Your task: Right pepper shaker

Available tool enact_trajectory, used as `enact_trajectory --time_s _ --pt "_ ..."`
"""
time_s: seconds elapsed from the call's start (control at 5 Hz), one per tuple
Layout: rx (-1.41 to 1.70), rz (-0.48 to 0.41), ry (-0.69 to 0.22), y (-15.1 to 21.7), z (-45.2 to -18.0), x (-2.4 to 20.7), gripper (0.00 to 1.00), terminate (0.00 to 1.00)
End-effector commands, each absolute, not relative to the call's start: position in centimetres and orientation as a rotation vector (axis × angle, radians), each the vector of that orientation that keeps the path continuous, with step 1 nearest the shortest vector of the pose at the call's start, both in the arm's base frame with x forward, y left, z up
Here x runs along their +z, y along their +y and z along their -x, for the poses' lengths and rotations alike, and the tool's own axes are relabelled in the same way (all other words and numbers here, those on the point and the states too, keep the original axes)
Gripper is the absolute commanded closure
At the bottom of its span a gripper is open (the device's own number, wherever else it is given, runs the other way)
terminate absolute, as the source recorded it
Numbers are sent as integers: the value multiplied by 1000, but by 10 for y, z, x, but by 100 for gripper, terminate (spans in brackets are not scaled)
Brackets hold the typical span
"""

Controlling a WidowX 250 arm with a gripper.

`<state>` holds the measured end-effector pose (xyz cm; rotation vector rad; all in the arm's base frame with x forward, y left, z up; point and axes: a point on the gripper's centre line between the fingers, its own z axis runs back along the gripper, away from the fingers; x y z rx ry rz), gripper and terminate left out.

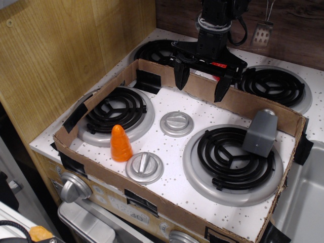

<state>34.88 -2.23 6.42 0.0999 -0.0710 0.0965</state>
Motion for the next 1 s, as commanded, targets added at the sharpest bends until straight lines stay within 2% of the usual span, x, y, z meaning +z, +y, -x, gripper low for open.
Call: enact_trajectory --time_s 0.0,0.2,0.4,0.6,0.8 --pt "96 -100 -71 -22 -349 64 0 0" --pt "97 -134 -75 -43 -354 83 0 0" --pt "38 -117 -129 -55 -363 96 0 0" --pt "58 -135 -143 -65 -369 105 0 0" --pt "82 -113 -148 -79 -368 105 0 0"
